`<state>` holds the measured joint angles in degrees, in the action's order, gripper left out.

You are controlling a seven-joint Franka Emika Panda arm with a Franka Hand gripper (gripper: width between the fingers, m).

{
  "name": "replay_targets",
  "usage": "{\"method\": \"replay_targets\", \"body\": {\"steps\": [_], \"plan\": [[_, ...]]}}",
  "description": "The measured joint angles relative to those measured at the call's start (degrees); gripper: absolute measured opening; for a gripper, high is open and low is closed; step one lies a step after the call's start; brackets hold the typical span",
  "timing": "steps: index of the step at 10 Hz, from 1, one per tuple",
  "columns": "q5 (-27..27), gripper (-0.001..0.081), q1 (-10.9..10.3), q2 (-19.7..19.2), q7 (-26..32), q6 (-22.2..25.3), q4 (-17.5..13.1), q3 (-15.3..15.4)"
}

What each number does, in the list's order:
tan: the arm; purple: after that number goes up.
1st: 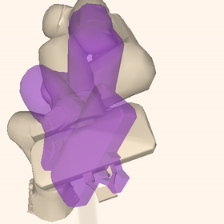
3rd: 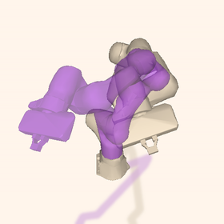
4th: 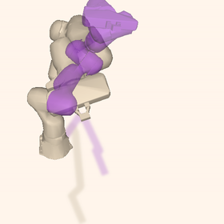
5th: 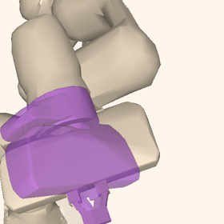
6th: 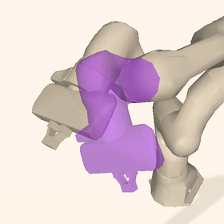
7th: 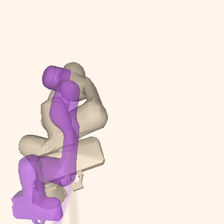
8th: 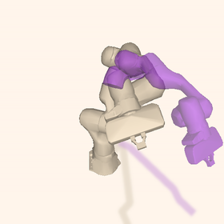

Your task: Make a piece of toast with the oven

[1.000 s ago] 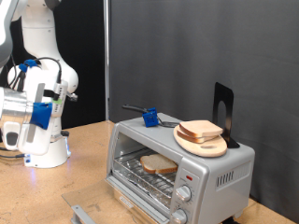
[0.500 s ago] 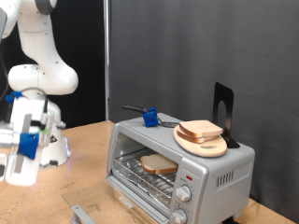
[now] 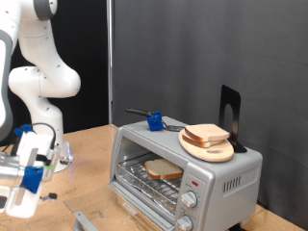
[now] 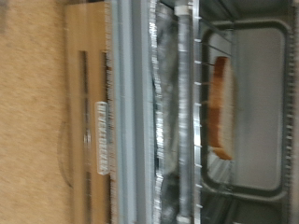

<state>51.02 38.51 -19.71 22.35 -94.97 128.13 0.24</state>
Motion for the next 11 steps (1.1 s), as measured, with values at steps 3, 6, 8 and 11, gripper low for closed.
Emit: {"method": "replay_targets", "body": {"steps": [3, 6, 8, 11], "plan": [[0.00, 0.0682, -0.03, -2.17, 2.72, -3.53, 1.13, 0.49], [0.00, 0.0682, -0.07, -3.50, 4.27, -6.08, 1.96, 0.92], [0.00, 0.0682, -0.07, -4.31, 5.24, -6.86, 2.07, 0.96], [0.20, 0.0682, -0.07, -4.67, 6.45, -8.46, 2.84, 1.37]]}}
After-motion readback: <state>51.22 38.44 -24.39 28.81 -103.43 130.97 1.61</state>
